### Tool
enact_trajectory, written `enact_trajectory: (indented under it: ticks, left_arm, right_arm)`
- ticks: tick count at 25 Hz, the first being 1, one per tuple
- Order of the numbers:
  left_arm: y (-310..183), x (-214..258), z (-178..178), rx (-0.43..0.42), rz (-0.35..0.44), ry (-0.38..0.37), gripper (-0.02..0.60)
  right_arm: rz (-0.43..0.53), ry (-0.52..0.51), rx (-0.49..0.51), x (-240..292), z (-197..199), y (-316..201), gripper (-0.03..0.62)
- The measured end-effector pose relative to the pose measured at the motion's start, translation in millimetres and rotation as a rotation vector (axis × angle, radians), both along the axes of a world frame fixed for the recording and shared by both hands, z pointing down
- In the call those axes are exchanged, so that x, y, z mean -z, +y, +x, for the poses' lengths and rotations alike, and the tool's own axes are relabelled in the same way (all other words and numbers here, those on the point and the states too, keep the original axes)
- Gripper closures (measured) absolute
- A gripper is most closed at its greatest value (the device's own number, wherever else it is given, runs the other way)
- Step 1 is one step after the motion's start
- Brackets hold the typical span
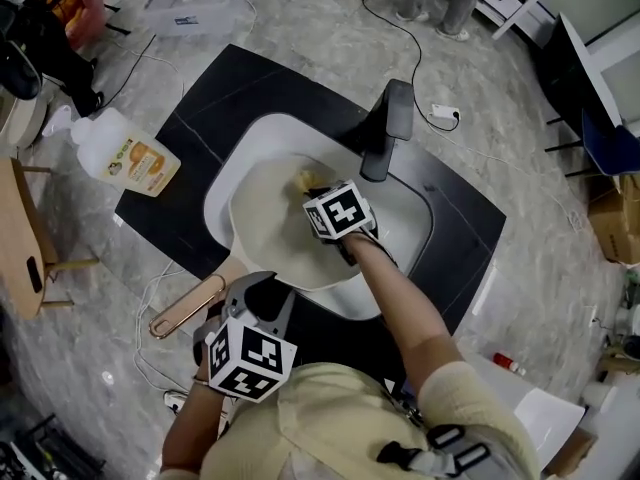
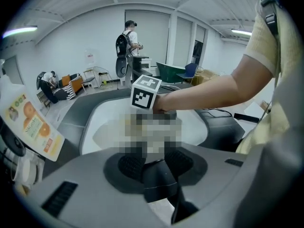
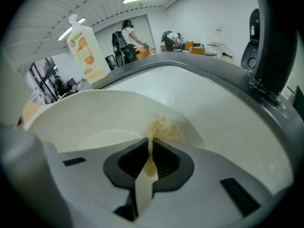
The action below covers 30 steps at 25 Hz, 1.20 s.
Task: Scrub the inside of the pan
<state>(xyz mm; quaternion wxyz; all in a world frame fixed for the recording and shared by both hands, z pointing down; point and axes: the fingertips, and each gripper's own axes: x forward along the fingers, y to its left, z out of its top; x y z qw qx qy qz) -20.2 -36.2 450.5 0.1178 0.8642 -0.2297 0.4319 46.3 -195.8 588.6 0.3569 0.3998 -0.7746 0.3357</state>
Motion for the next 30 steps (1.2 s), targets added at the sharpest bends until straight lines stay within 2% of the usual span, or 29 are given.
enact_trajectory:
  ticks: [6,11,21,30]
  left_arm:
    - [0.3,-5.3,-3.7,0.033,-0.027,0.013,0.459]
    - [-0.2,-7.2,-4.8,0.044,-0.02,0.026,0.459]
    - [-0.5,-8.1,-4.8,0.061,-0.018,0.063,0.459]
    - [-0.2,-11.4,-0.7,0.044,-0.031,0.068,0.459]
  right_arm:
    - [-0.016,0.046,-0.079,-27.3,-0.7,-18.7,0.556]
    - [-0.021,0.058,-0.056,-39.0,-14.3,-26.3,0.556]
    - [0.017,-0.076,0.097,-20.4,-67.9,-27.7,0.556]
    - [0.017,-0.168,0.336,2.7,-104.9,3.1,0.556]
